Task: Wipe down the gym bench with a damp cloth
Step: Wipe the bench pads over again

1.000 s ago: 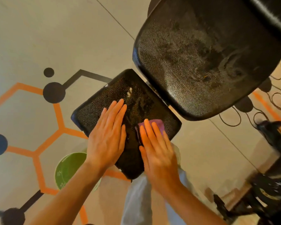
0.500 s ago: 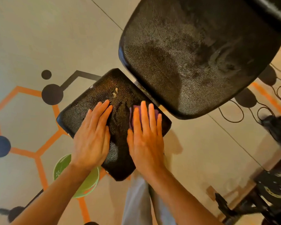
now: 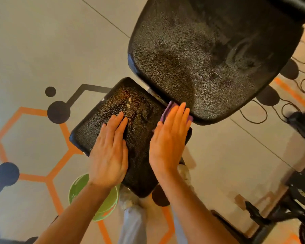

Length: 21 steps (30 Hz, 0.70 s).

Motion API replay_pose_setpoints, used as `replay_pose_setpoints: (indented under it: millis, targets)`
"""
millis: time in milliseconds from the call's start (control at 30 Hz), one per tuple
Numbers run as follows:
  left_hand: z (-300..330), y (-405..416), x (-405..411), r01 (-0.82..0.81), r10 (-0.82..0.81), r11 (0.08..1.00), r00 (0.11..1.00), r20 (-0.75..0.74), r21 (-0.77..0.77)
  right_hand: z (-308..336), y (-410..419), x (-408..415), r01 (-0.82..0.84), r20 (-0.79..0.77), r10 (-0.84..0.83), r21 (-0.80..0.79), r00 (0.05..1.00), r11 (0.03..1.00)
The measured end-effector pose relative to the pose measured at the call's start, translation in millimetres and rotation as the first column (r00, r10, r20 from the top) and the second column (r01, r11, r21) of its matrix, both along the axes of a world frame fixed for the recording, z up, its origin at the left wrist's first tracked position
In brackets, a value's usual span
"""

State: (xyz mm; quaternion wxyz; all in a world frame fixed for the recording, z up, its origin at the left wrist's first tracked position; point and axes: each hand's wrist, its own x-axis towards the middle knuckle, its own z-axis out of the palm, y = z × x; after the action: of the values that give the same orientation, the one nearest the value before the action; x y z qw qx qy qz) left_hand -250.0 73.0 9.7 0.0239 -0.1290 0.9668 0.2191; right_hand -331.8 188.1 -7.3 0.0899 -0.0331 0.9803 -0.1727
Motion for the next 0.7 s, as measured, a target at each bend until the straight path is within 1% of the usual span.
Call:
replay_pose_setpoints:
  millis: [33, 67, 167, 233, 267, 300, 333, 367, 400, 433, 467, 533, 567, 600, 633, 667, 700]
  targets:
    - [-1, 0, 2, 0.0, 0.0, 1.0, 1.0, -0.006, -0.002, 4, -7, 18, 0.037, -0.001, -0.037, -0.002, 0.999, 0.999]
    - [-2, 0, 2, -0.002, 0.002, 1.0, 1.0, -0.011, -0.01, 9, -13, 44, 0.031, -0.007, -0.031, -0.003, 0.999, 1.0]
    - [-4, 0, 0, -0.016, 0.017, 0.999, 1.0, 0.011, -0.049, 23, -17, 111, -0.065, -0.001, 0.065, 0.038, 0.998, 0.997]
    - [-2, 0, 0, -0.005, 0.005, 1.0, 1.0, -0.002, -0.022, 14, -10, 99, -0.152, 0.011, 0.151, 0.103, 0.988, 0.983]
    - [0, -2, 1, -0.005, 0.006, 0.999, 1.0, -0.027, 0.04, 8, -6, 80, -0.16, 0.011, 0.16, 0.12, 0.987, 0.98]
    - [4, -5, 2, -0.014, 0.02, 0.992, 0.999, -0.049, 0.126, 5, -5, 59, -0.136, -0.006, 0.138, 0.128, 0.99, 0.982]
    - [7, -12, 4, -0.011, 0.026, 0.98, 0.997, -0.072, 0.197, 1, -5, 41, -0.07, -0.042, 0.076, 0.134, 0.996, 0.989]
    - [10, -20, 6, 0.012, 0.007, 0.975, 0.996, -0.088, 0.221, 2, -7, 32, -0.006, -0.063, 0.014, 0.126, 0.998, 0.992]
    - [10, -30, 8, 0.045, -0.027, 0.982, 0.994, -0.103, 0.184, 4, -12, 37, 0.041, -0.076, -0.032, 0.116, 0.997, 0.992]
    - [9, -41, 10, 0.071, -0.057, 0.988, 0.993, -0.108, 0.136, 6, -20, 53, 0.054, -0.076, -0.046, 0.103, 0.996, 0.993]
    - [7, -51, 10, 0.079, -0.07, 0.992, 0.993, -0.098, 0.098, 10, -26, 78, 0.019, -0.065, -0.012, 0.099, 0.998, 0.995]
    - [3, -62, 11, 0.107, -0.104, 0.993, 0.993, -0.055, 0.041, 26, -27, 128, -0.128, -0.02, 0.131, 0.098, 0.991, 0.987]
    - [1, -64, 12, 0.14, -0.139, 0.99, 0.989, -0.042, 0.015, 28, -20, 136, -0.215, -0.01, 0.217, 0.101, 0.976, 0.971]
    - [0, -63, 12, 0.163, -0.163, 0.987, 0.986, -0.043, -0.001, 26, -11, 126, -0.292, -0.003, 0.294, 0.102, 0.956, 0.951]
    - [-2, -62, 13, 0.174, -0.174, 0.985, 0.983, -0.054, -0.01, 20, -3, 104, -0.321, 0.003, 0.322, 0.115, 0.947, 0.94]
    - [-2, -62, 14, 0.17, -0.171, 0.985, 0.983, -0.069, -0.01, 14, 0, 77, -0.295, 0.015, 0.296, 0.129, 0.955, 0.947]
    - [-2, -61, 13, 0.16, -0.16, 0.987, 0.983, -0.086, -0.011, 10, 0, 49, -0.208, -0.011, 0.211, 0.136, 0.977, 0.969]
